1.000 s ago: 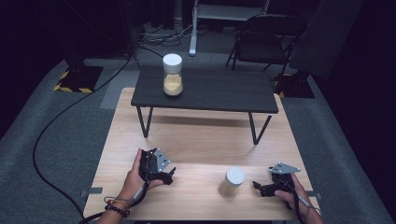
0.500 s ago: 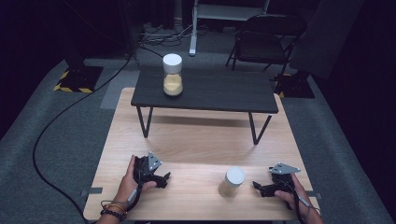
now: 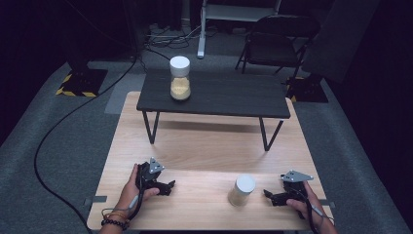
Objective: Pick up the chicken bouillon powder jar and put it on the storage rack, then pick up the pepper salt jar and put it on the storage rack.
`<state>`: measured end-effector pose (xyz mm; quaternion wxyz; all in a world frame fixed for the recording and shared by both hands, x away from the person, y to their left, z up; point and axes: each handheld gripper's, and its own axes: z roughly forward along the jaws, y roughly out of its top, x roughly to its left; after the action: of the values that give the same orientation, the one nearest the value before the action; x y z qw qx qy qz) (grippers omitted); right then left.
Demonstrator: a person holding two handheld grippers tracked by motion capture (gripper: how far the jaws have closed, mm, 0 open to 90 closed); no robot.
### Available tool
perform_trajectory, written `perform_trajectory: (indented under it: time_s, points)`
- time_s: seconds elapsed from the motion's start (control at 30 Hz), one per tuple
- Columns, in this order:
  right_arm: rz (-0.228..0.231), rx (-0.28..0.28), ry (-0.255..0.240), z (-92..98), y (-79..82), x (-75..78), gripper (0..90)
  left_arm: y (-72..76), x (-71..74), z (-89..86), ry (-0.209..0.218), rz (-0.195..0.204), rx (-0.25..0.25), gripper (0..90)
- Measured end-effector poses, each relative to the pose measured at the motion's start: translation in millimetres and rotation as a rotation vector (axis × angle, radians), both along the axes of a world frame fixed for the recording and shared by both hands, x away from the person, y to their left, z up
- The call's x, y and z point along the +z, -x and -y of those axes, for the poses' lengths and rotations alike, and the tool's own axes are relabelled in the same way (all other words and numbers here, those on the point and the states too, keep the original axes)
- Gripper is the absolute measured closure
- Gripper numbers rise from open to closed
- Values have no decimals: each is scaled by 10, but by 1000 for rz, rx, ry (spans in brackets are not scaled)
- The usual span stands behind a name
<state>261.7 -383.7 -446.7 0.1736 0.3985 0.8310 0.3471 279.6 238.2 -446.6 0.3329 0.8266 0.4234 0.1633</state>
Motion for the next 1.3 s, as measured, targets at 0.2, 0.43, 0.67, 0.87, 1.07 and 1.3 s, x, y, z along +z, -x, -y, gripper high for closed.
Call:
perform_trajectory:
  time_s: [0.2, 0.43, 0.67, 0.87, 1.07, 1.3]
  points:
    - [0, 4, 0, 4, -5, 0, 0, -2, 0, -2, 0, 0, -2, 4]
    - [0, 4, 0, 4, -6, 1, 0, -4, 0, -3, -2, 1, -4, 4]
    - [0, 3, 0, 4, -5, 0, 0, -4, 0, -2, -2, 1, -4, 4]
    - [-1, -2, 0, 2, 5, 2, 0, -6, -1, -4, 0, 1, -5, 4]
    - [1, -7, 2, -8, 15, 3, 3, -7, -2, -2, 1, 0, -4, 4]
    - [28, -8, 19, -42, 49, 14, 12, -10, -2, -4, 1, 0, -5, 4]
